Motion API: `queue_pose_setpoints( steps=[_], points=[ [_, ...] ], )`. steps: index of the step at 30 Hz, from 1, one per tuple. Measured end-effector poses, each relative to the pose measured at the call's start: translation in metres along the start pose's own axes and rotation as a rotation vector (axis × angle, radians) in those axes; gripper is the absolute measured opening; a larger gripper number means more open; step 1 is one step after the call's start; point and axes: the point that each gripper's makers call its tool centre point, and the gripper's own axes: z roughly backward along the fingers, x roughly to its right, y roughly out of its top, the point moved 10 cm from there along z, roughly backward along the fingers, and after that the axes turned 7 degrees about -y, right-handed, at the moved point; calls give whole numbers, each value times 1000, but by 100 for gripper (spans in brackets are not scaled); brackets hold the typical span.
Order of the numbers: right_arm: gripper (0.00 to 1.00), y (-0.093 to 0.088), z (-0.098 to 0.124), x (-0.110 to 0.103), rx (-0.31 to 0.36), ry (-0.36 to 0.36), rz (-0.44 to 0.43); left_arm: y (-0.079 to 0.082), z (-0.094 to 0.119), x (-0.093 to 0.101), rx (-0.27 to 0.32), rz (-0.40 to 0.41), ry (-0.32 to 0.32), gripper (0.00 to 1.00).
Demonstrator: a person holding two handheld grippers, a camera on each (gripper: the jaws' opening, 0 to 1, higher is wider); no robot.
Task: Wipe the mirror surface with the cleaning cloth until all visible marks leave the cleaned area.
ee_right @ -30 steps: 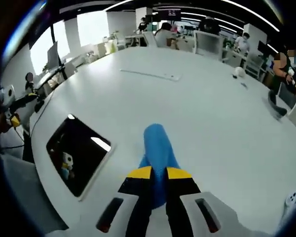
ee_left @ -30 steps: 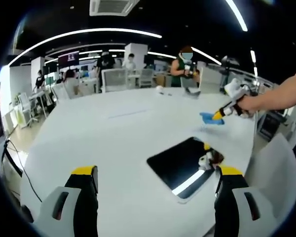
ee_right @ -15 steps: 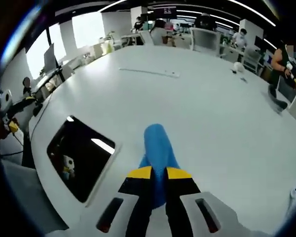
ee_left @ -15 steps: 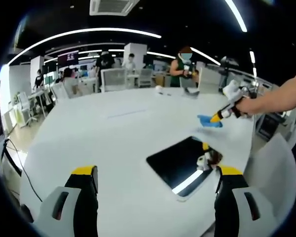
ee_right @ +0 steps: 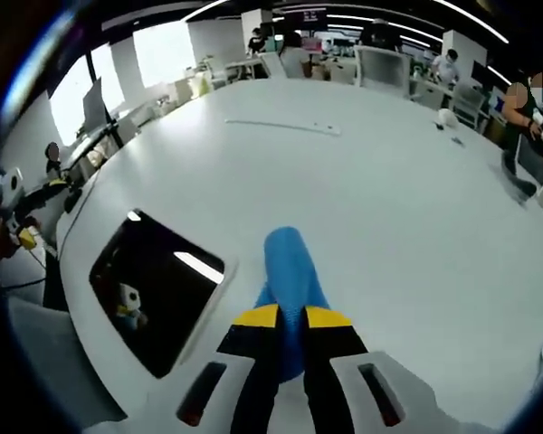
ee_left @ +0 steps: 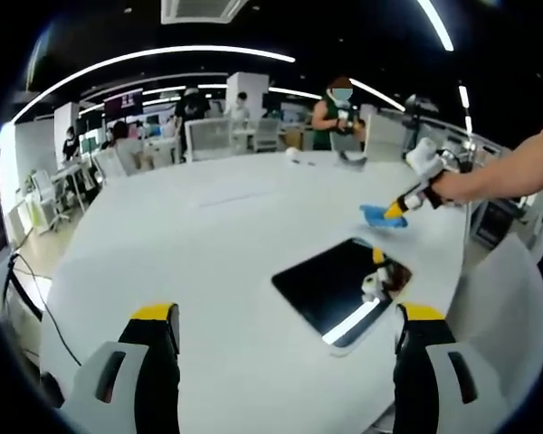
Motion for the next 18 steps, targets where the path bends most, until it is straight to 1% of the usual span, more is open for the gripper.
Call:
queue_pose_setpoints(
  steps=[4,6,13,18],
  points=[
    [4,0,-4,-5,-4,-1,-2,-1,2,-1,0,14,5,100],
    [4,0,-6,-8,-12,-16,-5,-2,2,-1,-3,16,5,100],
    [4,5,-12,-23,-13,-11,-16,-3,5,-4,14,35,17,100],
    [4,8,-17,-31,-21,-7,-33,-4,7,-3,10,33,15,100]
  ],
)
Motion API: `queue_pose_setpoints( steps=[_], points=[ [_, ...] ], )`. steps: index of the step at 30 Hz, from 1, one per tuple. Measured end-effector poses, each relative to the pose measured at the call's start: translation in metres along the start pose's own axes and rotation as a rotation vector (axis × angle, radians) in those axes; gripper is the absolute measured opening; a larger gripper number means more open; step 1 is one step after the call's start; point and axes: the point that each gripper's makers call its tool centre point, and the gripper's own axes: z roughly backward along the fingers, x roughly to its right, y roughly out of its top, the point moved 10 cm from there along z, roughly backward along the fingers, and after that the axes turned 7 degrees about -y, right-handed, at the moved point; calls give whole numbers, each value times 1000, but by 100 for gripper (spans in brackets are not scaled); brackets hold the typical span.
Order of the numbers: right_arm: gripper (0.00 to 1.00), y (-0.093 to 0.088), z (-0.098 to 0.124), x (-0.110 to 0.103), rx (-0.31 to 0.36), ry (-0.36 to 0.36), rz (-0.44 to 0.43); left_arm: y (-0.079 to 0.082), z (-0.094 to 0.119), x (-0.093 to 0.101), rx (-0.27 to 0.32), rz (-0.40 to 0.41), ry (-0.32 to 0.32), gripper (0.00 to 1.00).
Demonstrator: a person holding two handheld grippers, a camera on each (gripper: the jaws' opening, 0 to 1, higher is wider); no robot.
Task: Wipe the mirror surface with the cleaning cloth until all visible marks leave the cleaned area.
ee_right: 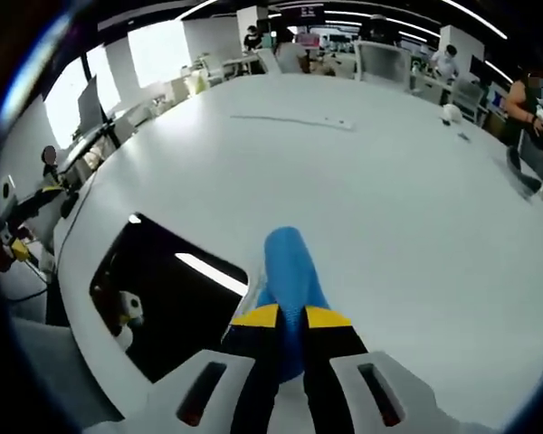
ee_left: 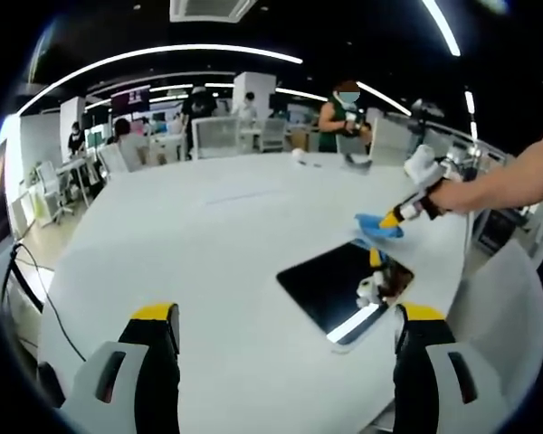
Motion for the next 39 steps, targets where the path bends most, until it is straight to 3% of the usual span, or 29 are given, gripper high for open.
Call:
queue_pose_setpoints(
  steps=[15,26,29,39],
  points=[
    [4,3,-11,-24,-38,10,2,-7,8,-3,-5,17,20,100],
    [4,5,-17,-37,-59,4,48,-11,8,-5,-5,39,19,100],
    [4,7,-17,-43,-52,-3,97,-13,9,-5,-4,45,23,100],
    [3,11,-21,-57,-51,8,103,-16,10,-6,-10,39,20,100]
  ],
)
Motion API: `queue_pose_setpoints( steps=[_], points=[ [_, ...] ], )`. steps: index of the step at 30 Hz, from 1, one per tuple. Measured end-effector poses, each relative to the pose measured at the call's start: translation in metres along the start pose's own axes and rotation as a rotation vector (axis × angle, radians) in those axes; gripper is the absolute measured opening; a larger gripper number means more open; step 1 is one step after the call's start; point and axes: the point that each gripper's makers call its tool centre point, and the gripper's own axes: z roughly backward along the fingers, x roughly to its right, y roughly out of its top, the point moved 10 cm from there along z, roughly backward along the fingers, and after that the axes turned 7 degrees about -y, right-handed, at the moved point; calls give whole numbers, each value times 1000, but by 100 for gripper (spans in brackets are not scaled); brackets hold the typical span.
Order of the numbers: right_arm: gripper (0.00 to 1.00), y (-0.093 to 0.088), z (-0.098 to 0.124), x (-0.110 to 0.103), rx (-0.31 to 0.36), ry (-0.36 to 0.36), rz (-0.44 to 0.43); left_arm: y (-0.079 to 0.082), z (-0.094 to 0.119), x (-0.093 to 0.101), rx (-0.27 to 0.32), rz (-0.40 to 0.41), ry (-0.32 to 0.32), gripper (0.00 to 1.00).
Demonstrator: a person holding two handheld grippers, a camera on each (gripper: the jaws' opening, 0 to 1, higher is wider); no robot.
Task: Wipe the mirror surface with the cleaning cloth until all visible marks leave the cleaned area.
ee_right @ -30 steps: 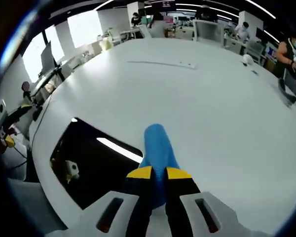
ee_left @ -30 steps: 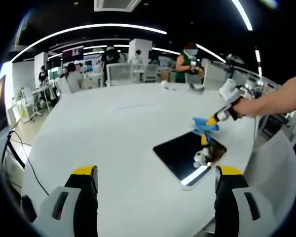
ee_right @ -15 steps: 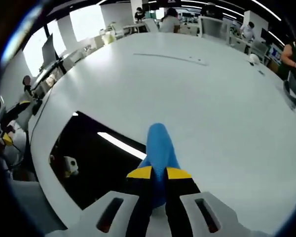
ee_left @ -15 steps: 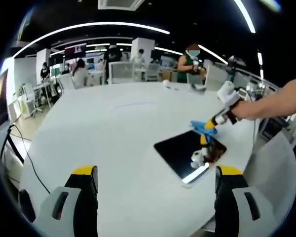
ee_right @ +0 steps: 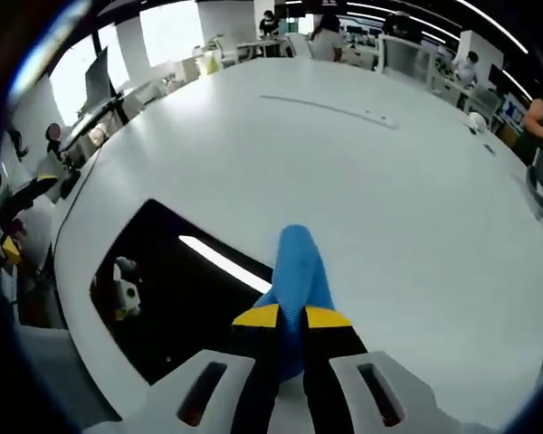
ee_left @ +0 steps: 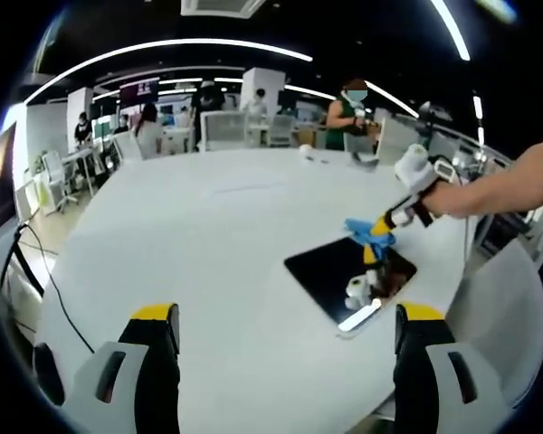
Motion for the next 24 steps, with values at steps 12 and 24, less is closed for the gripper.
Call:
queue_pose_setpoints(
  steps=[12,24],
  points=[
    [3,4,-4,-11,10,38,-78,2,-9,6,-11,-19,-24,100],
    [3,10,-4,-26,-4,32,-95,2,-7,-3,-26,-59,-68,100]
  ],
)
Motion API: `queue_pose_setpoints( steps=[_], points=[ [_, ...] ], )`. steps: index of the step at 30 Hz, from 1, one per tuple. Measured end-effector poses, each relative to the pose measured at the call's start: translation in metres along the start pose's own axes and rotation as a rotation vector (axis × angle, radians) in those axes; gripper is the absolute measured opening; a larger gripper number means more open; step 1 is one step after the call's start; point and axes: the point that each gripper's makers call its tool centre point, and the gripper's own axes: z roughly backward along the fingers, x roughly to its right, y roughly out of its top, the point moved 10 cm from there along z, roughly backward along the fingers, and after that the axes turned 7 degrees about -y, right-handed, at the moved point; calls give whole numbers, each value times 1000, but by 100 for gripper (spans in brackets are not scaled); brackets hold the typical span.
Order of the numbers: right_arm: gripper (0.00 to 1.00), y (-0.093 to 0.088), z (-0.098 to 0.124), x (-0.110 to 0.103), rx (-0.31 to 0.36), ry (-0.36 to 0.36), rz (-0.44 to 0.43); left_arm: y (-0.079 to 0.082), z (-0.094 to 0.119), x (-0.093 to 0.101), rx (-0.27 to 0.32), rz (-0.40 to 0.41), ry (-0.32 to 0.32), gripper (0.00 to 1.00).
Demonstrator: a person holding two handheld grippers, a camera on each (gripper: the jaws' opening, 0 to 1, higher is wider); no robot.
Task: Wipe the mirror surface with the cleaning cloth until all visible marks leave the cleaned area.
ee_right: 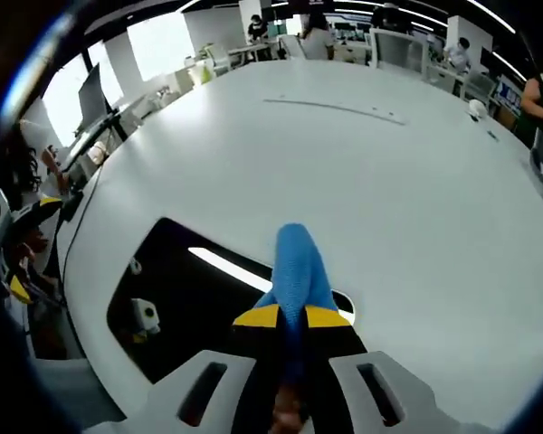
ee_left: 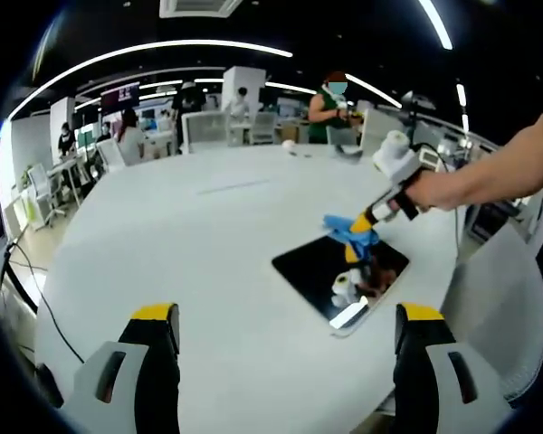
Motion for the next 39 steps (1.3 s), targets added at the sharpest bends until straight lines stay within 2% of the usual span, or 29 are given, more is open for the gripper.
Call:
queue_pose_setpoints(
  steps=[15,29,39],
  points=[
    [3,10,-7,-23,-13,-6,-39,6,7,-25,-9,-18,-46,100],
    [3,22,-15,-58,-4,13,-93,5,6,-39,-22,-22,-74,100],
    [3,30,-20,-75,-5,39,-80,5,8,-45,-19,-13,-59,100]
  ],
)
